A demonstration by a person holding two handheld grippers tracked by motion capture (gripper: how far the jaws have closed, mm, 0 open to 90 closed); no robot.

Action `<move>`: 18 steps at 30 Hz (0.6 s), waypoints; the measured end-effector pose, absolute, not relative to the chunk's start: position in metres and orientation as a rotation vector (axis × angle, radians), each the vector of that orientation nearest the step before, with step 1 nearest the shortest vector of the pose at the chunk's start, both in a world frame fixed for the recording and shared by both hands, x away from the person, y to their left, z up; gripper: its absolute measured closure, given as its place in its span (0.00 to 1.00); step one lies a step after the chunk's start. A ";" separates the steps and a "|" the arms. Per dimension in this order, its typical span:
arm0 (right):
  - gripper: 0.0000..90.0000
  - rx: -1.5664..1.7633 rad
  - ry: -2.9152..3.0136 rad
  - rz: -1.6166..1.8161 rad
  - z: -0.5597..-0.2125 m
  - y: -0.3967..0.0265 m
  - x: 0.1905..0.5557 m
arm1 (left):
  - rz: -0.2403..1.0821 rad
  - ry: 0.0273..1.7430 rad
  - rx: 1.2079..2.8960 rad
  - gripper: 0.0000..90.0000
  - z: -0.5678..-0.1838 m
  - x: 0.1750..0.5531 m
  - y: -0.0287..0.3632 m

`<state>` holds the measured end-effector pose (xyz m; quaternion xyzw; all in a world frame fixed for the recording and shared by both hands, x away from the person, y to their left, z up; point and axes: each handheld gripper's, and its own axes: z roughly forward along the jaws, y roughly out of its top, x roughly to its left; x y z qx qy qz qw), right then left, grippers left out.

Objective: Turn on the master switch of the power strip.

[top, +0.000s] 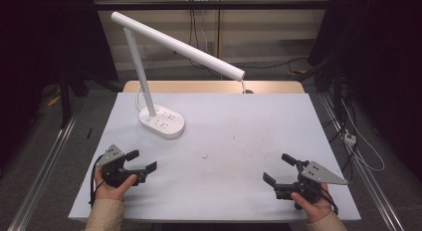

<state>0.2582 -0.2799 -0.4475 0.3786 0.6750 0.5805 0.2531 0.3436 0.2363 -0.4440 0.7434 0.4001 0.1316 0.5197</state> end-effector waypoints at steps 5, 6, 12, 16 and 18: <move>0.05 1.023 1.836 1.577 -0.447 -0.279 0.257 | 0.319 0.957 1.792 0.11 -0.446 0.341 0.235; 0.05 1.024 1.837 1.577 -0.447 -0.279 0.257 | 0.319 0.955 1.793 0.10 -0.446 0.341 0.235; 0.05 1.026 1.833 1.580 -0.447 -0.281 0.257 | 0.329 0.961 1.795 0.10 -0.446 0.339 0.235; 0.05 1.026 1.831 1.582 -0.446 -0.281 0.257 | 0.339 0.979 1.789 0.05 -0.447 0.339 0.236; 0.05 1.021 1.832 1.582 -0.446 -0.280 0.257 | 0.342 0.989 1.791 0.05 -0.448 0.338 0.236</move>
